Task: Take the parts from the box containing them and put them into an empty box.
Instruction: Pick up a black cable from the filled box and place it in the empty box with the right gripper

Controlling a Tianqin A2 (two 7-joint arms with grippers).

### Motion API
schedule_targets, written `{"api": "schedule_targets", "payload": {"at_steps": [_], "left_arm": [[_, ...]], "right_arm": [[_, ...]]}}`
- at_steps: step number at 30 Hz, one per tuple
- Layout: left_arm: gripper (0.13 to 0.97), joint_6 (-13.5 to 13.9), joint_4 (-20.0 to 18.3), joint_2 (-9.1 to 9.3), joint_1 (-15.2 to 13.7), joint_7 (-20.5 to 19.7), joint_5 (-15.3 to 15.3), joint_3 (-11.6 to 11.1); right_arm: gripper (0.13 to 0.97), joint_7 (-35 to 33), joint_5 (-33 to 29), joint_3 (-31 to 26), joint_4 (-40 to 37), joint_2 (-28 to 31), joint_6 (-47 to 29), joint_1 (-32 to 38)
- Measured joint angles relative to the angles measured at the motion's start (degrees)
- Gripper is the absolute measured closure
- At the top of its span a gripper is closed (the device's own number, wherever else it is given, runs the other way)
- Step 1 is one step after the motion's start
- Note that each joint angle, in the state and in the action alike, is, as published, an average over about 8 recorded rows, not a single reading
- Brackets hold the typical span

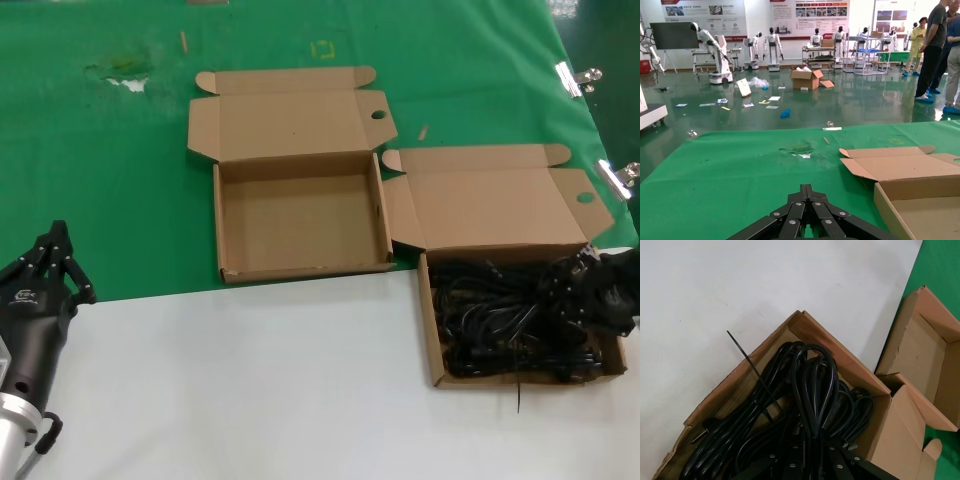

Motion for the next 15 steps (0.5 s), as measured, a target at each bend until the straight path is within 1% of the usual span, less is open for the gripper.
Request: {"api": "schedule_targets", "payload": {"at_steps": [6, 15], "left_arm": [[0.957, 0.0, 0.0, 0.0, 0.0, 0.0, 0.0, 0.0], [0.957, 0.0, 0.0, 0.0, 0.0, 0.0, 0.0, 0.0]], "right_arm": [[0.919, 3.26, 0.43, 0.54, 2.35, 1.01, -0.32, -0.44], [0.919, 11.41, 1.0, 1.43, 5.95, 0.82, -0.4, 1.11]]}}
